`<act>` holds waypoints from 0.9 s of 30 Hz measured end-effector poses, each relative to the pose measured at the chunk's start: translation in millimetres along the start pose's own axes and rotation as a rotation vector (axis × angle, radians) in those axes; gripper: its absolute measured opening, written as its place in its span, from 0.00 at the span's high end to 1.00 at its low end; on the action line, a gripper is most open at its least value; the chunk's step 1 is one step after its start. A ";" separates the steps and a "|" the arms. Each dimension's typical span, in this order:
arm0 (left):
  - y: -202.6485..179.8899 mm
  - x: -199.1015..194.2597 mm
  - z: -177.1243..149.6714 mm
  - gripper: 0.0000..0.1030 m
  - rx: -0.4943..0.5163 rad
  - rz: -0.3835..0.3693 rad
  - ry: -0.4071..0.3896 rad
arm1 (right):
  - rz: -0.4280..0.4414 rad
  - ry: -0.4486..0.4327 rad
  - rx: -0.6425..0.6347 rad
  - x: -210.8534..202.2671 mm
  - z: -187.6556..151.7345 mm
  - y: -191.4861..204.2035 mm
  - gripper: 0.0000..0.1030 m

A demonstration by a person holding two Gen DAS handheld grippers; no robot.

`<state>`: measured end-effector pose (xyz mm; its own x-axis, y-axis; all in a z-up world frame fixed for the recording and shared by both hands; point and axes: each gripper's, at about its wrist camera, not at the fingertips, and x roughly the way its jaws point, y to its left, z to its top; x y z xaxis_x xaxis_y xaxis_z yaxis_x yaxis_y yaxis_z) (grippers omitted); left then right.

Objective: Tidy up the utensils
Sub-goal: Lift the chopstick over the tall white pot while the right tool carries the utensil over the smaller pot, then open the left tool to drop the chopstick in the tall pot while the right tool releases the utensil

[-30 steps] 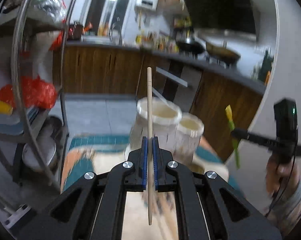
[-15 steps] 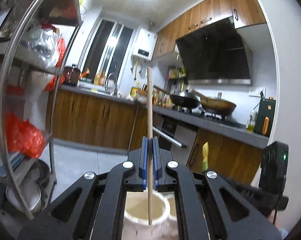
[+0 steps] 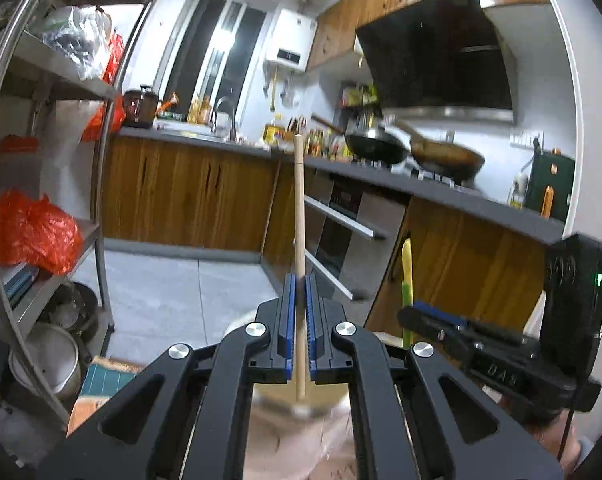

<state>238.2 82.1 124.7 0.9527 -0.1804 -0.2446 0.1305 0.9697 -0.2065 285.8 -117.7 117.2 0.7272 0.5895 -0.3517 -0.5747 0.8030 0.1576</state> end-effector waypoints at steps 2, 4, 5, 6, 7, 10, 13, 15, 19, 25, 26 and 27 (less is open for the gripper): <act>0.6 -0.2 -3.7 0.96 0.011 0.009 0.033 | -0.004 0.036 -0.010 0.8 -2.8 1.7 0.90; -1.0 1.7 -5.6 0.96 0.030 0.021 0.068 | -0.010 0.064 -0.022 3.6 -5.3 4.4 0.89; -2.3 4.0 -6.0 0.96 0.038 0.027 0.085 | -0.008 0.087 -0.027 6.5 -5.9 5.7 0.89; -3.3 6.6 -6.6 0.96 0.040 0.030 0.102 | -0.009 0.104 -0.027 9.0 -6.1 6.7 0.90; -3.5 8.8 -6.7 0.96 0.039 0.032 0.114 | -0.010 0.115 -0.026 10.6 -6.5 7.3 0.89; -4.1 16.2 -5.6 0.96 0.044 0.049 0.155 | -0.011 0.153 -0.026 17.1 -6.5 8.5 0.89; -2.0 20.8 -0.8 0.96 0.029 0.064 0.187 | -0.009 0.193 -0.020 23.4 -5.8 7.2 0.89; -1.9 23.2 1.4 0.96 0.026 0.070 0.204 | -0.010 0.214 -0.022 26.0 -4.1 8.0 0.89; -4.6 26.6 1.8 0.96 0.038 0.083 0.219 | -0.010 0.248 -0.024 31.8 -3.9 9.6 0.89; -9.9 29.6 1.2 0.96 0.066 0.094 0.226 | -0.017 0.269 -0.034 34.6 -5.5 13.8 0.89; -10.2 30.0 1.4 0.96 0.068 0.096 0.227 | -0.019 0.270 -0.033 35.4 -4.9 14.2 0.89; -10.4 30.2 1.1 0.95 0.069 0.098 0.228 | -0.021 0.271 -0.030 35.4 -5.1 13.9 0.89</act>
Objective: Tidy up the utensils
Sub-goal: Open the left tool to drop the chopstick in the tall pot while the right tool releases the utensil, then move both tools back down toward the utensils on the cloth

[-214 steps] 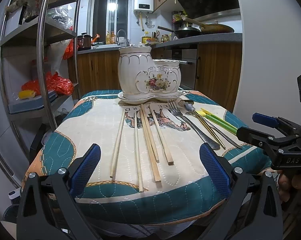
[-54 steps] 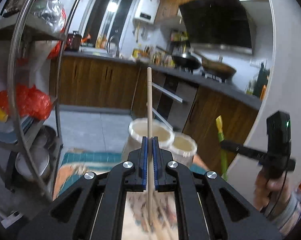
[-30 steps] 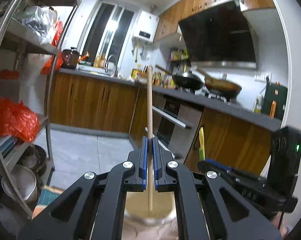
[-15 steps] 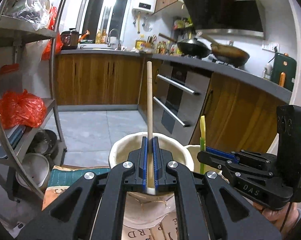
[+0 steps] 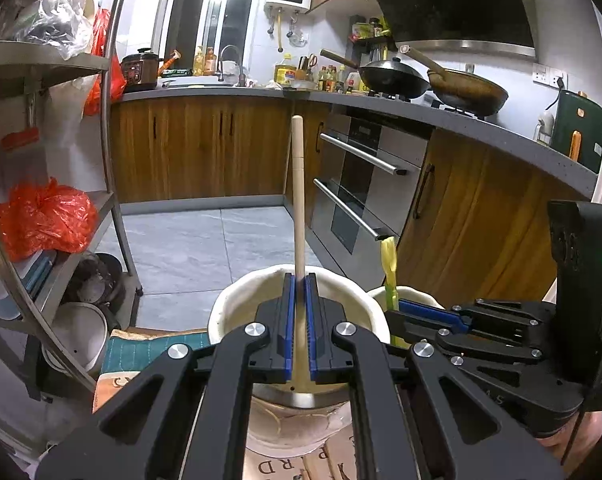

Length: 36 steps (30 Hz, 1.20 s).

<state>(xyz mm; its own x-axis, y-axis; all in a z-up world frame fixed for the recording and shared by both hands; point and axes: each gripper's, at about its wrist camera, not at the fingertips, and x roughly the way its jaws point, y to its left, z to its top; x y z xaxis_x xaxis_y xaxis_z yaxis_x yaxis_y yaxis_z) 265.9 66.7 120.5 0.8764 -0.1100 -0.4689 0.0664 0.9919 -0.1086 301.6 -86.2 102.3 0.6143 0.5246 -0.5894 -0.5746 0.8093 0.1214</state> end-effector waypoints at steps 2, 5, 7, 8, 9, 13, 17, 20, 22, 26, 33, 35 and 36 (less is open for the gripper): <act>-0.1 0.3 -0.2 0.94 -0.002 0.001 -0.002 | -0.003 0.000 0.000 -0.3 0.0 -0.2 0.89; -1.0 1.4 0.1 0.94 -0.004 0.004 -0.003 | -0.006 -0.003 -0.002 -0.7 0.0 0.0 0.87; -1.3 1.4 0.0 0.94 -0.002 0.003 -0.004 | -0.006 -0.003 -0.006 -0.7 -0.2 0.5 0.87; -1.0 1.4 0.3 0.94 -0.005 0.002 -0.003 | -0.005 -0.004 -0.007 -1.1 -0.6 0.6 0.87; -0.9 1.5 0.3 0.94 -0.007 -0.002 -0.003 | -0.003 -0.005 -0.005 -1.7 -0.9 0.3 0.87; -0.5 1.6 1.0 0.94 -0.009 -0.011 -0.018 | -0.002 -0.018 0.001 -6.0 -1.1 -1.0 0.86; 2.2 -1.8 2.7 0.94 -0.006 -0.018 -0.036 | 0.009 -0.056 0.002 -18.3 -0.7 -0.8 0.83; 7.7 -6.1 5.6 0.94 -0.026 -0.043 -0.052 | 0.018 -0.086 0.005 -27.8 -0.7 -1.6 0.81; 14.0 -10.2 7.1 0.94 -0.045 -0.062 -0.060 | 0.026 -0.107 0.006 -35.1 -0.4 -2.3 0.81; 29.0 -21.9 9.5 0.91 -0.096 -0.098 -0.076 | 0.034 -0.146 0.003 -48.6 -2.7 -1.9 0.79; 42.5 -53.7 2.3 0.77 -0.111 -0.125 -0.106 | 0.043 -0.138 -0.004 -59.1 -16.1 -3.4 0.73; 42.6 -61.5 -5.2 0.70 -0.103 -0.129 -0.097 | 0.043 -0.118 -0.006 -59.3 -23.0 -3.6 0.73; 41.8 -65.1 -8.9 0.65 -0.099 -0.127 -0.092 | 0.041 -0.113 -0.006 -60.0 -25.9 -3.9 0.73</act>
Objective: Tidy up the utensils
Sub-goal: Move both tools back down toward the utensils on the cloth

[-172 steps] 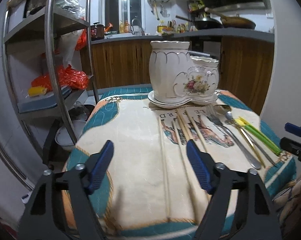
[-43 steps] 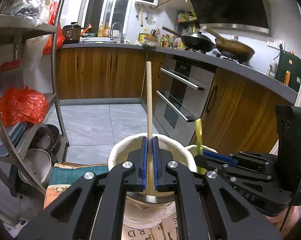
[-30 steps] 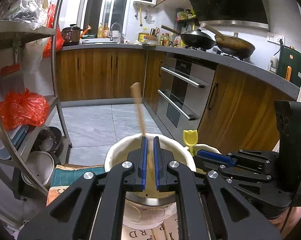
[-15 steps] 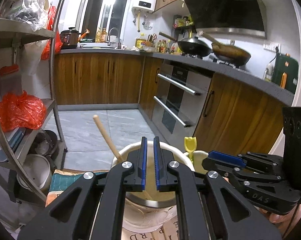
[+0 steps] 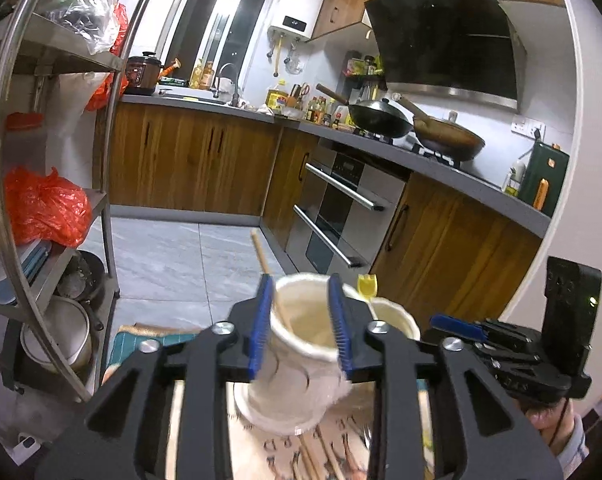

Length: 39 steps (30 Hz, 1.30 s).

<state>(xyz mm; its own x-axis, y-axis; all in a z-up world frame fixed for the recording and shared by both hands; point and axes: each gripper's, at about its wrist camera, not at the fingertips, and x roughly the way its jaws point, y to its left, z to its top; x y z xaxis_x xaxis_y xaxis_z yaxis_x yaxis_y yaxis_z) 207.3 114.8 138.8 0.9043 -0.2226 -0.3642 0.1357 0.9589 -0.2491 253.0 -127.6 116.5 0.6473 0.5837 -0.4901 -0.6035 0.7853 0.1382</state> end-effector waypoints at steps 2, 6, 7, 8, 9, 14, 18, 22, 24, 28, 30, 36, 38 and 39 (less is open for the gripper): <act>-2.2 -9.4 -7.8 0.62 0.011 0.004 0.006 | -0.005 0.007 -0.004 -3.6 -6.8 -0.1 0.72; -7.9 -23.3 -22.3 0.60 0.031 -0.001 0.022 | -0.019 0.040 -0.005 -8.4 -22.0 -1.3 0.72; -8.6 -26.5 -27.3 0.60 0.035 0.002 0.027 | -0.023 0.051 -0.001 -9.2 -28.5 -2.3 0.72; -9.3 -29.4 -34.5 0.60 0.043 0.008 0.040 | -0.023 0.066 0.003 -9.1 -34.5 -3.2 0.72; -9.1 -30.1 -39.6 0.60 0.048 0.013 0.052 | -0.022 0.089 0.008 -8.4 -42.0 -4.2 0.72; -2.3 -26.4 -77.4 0.60 0.041 0.033 0.162 | -0.028 0.181 0.019 -8.4 -76.4 -7.0 0.72; -2.6 -24.0 -108.4 0.60 0.052 0.050 0.253 | -0.009 0.228 0.010 -15.5 -97.4 -2.8 0.72; -5.1 -22.0 -129.0 0.60 0.073 0.047 0.317 | -0.001 0.256 0.014 -20.3 -112.6 0.7 0.72; -10.0 -19.9 -136.1 0.60 0.095 0.048 0.339 | -0.014 0.262 0.021 -22.8 -116.6 -1.9 0.72; -21.9 -13.9 -149.0 0.60 0.152 0.050 0.388 | -0.038 0.276 0.039 -29.2 -126.1 -9.1 0.72; -25.3 -9.8 -153.0 0.60 0.177 0.052 0.411 | -0.048 0.292 0.040 -29.5 -130.0 -11.0 0.72; -32.9 -5.5 -166.3 0.60 0.228 0.056 0.456 | -0.086 0.306 -0.003 -30.2 -136.6 -5.9 0.72; -33.7 -6.2 -167.0 0.60 0.239 0.062 0.455 | -0.104 0.313 -0.023 -28.8 -136.2 -3.6 0.72; -32.9 -6.1 -167.5 0.60 0.240 0.069 0.457 | -0.111 0.318 -0.036 -28.2 -135.9 -2.2 0.72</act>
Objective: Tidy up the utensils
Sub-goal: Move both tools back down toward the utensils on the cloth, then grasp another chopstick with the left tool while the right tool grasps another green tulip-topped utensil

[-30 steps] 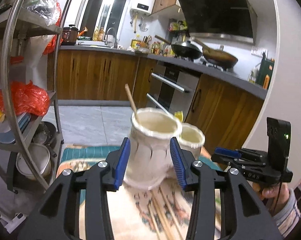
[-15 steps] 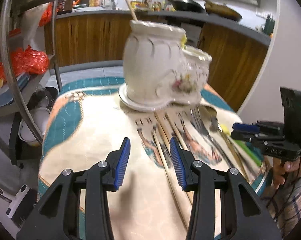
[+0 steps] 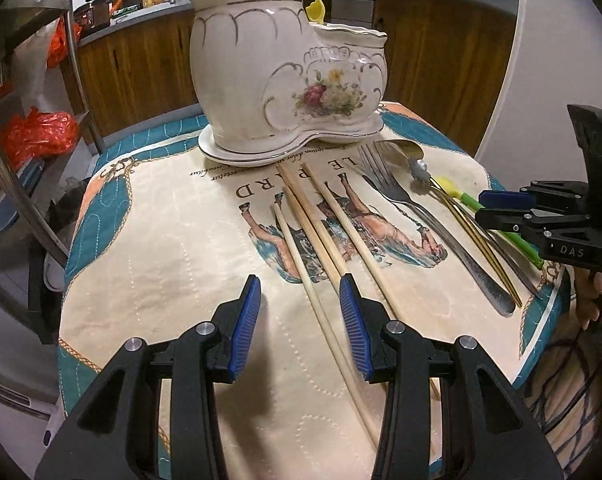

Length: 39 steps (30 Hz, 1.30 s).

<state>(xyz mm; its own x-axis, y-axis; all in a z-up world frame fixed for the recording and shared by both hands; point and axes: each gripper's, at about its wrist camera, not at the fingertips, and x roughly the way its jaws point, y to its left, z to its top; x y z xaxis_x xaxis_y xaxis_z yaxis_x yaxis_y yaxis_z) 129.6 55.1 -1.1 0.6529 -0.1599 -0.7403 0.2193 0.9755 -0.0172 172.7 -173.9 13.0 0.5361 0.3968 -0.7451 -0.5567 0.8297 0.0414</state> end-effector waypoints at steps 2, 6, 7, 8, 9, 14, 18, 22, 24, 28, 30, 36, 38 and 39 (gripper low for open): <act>0.5 3.3 -1.6 0.61 0.009 0.028 0.016 | -0.007 0.007 -0.013 0.4 0.4 0.9 0.73; -1.3 1.6 -1.9 0.64 0.030 0.037 0.017 | -0.010 0.041 -0.040 1.8 4.0 1.4 0.73; -1.5 1.2 -2.1 0.65 0.029 0.034 0.020 | -0.008 0.055 -0.046 2.5 5.5 1.3 0.73; -1.9 1.4 -2.0 0.66 0.033 0.034 0.025 | -0.004 0.081 -0.056 3.7 8.8 1.1 0.73; -2.2 1.0 -1.3 0.67 0.039 0.035 0.033 | 0.002 0.114 -0.072 5.4 13.1 1.2 0.73; -3.3 3.3 7.8 0.69 0.087 0.010 0.125 | 0.019 0.314 -0.161 15.4 35.0 4.0 0.73; 2.2 11.0 25.7 0.71 0.141 -0.047 0.280 | 0.016 0.482 -0.243 27.9 51.1 11.5 0.73; 3.6 17.7 38.6 0.73 0.194 -0.054 0.415 | 0.008 0.570 -0.254 37.0 61.8 12.6 0.73; 4.2 20.8 43.3 0.74 0.206 -0.053 0.469 | -0.006 0.587 -0.273 38.4 63.2 16.2 0.73; 3.8 25.6 50.5 0.78 0.222 -0.055 0.537 | -0.009 0.603 -0.285 40.1 65.1 22.7 0.81; 3.0 26.8 53.6 0.80 0.229 -0.056 0.563 | -0.016 0.609 -0.293 40.4 65.4 26.2 0.84; 7.3 29.2 60.6 0.89 0.226 -0.061 0.597 | -0.028 0.594 -0.289 35.5 63.1 30.4 0.86; 12.6 28.7 60.6 0.93 0.197 -0.070 0.588 | -0.031 0.578 -0.282 31.8 60.6 31.2 0.88; 14.3 28.4 57.6 0.96 0.186 -0.073 0.580 | -0.033 0.567 -0.274 29.9 59.8 29.5 0.88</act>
<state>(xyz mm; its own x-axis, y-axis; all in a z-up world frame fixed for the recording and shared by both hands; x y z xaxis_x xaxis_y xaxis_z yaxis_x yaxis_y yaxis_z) 193.0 55.8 16.3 0.1417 -0.0658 -0.9877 0.4057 0.9140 -0.0026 210.3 -114.1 31.8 0.1777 0.0409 -0.9832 -0.7285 0.6772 -0.1035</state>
